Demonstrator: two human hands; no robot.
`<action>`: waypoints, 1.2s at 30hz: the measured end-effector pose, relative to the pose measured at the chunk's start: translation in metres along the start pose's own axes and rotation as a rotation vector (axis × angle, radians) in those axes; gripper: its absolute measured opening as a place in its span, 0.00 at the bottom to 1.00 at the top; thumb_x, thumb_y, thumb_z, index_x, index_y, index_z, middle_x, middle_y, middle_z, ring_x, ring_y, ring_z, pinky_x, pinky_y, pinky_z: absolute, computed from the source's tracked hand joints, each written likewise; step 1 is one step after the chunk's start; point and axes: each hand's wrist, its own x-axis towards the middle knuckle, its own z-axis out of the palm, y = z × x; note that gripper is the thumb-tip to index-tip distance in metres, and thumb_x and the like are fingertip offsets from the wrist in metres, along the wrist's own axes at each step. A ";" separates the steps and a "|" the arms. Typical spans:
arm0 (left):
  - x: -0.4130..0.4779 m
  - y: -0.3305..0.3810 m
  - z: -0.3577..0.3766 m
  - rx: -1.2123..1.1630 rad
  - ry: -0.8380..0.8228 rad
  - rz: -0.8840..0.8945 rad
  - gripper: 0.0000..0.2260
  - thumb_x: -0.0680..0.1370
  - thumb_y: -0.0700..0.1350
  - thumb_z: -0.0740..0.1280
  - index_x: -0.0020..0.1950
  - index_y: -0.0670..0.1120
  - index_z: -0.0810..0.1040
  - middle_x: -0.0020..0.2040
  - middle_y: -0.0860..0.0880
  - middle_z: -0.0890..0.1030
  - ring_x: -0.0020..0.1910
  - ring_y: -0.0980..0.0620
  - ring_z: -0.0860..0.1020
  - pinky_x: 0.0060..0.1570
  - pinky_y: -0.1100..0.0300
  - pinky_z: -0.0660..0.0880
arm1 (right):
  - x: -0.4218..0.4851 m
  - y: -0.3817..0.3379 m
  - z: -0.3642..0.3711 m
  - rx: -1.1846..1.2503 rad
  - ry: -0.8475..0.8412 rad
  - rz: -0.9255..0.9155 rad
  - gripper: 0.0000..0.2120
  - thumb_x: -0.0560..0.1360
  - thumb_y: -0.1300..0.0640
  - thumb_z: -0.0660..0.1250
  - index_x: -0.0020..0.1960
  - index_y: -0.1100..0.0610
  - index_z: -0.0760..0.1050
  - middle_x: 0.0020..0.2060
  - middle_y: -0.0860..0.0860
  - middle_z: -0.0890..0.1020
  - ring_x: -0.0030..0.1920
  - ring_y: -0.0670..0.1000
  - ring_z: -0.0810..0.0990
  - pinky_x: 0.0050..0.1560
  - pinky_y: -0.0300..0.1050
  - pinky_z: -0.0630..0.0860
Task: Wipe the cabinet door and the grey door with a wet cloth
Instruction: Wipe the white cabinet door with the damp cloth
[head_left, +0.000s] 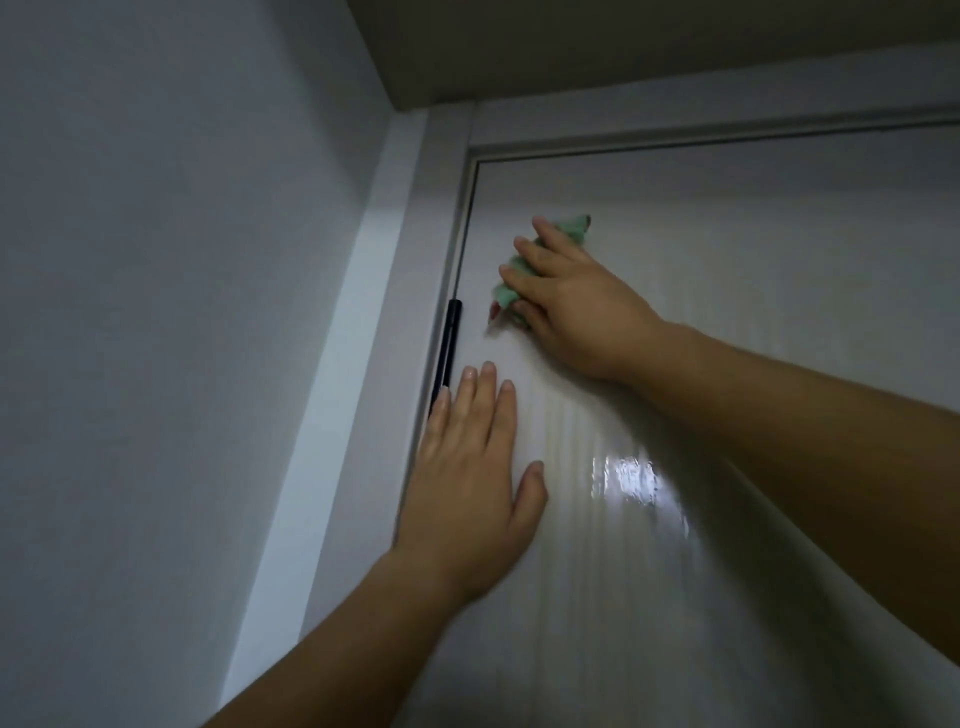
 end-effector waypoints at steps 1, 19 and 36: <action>0.005 0.002 -0.001 -0.030 0.016 0.009 0.34 0.83 0.59 0.49 0.83 0.48 0.39 0.84 0.49 0.38 0.81 0.53 0.33 0.77 0.57 0.30 | 0.017 0.006 -0.001 -0.009 0.005 0.010 0.24 0.85 0.49 0.55 0.78 0.58 0.66 0.79 0.61 0.62 0.81 0.62 0.50 0.81 0.58 0.50; 0.022 -0.002 0.011 -0.187 0.092 0.031 0.35 0.79 0.63 0.45 0.84 0.50 0.42 0.84 0.52 0.39 0.81 0.57 0.34 0.78 0.58 0.33 | 0.114 0.016 -0.012 -0.380 -0.244 0.182 0.30 0.84 0.40 0.39 0.83 0.52 0.42 0.83 0.53 0.44 0.82 0.56 0.40 0.78 0.60 0.31; 0.022 -0.003 0.013 -0.190 0.119 0.040 0.35 0.80 0.61 0.46 0.84 0.47 0.47 0.85 0.49 0.44 0.82 0.54 0.39 0.78 0.54 0.35 | 0.066 0.025 -0.016 -0.136 -0.136 0.045 0.26 0.84 0.38 0.53 0.77 0.51 0.64 0.80 0.54 0.61 0.78 0.57 0.60 0.76 0.55 0.56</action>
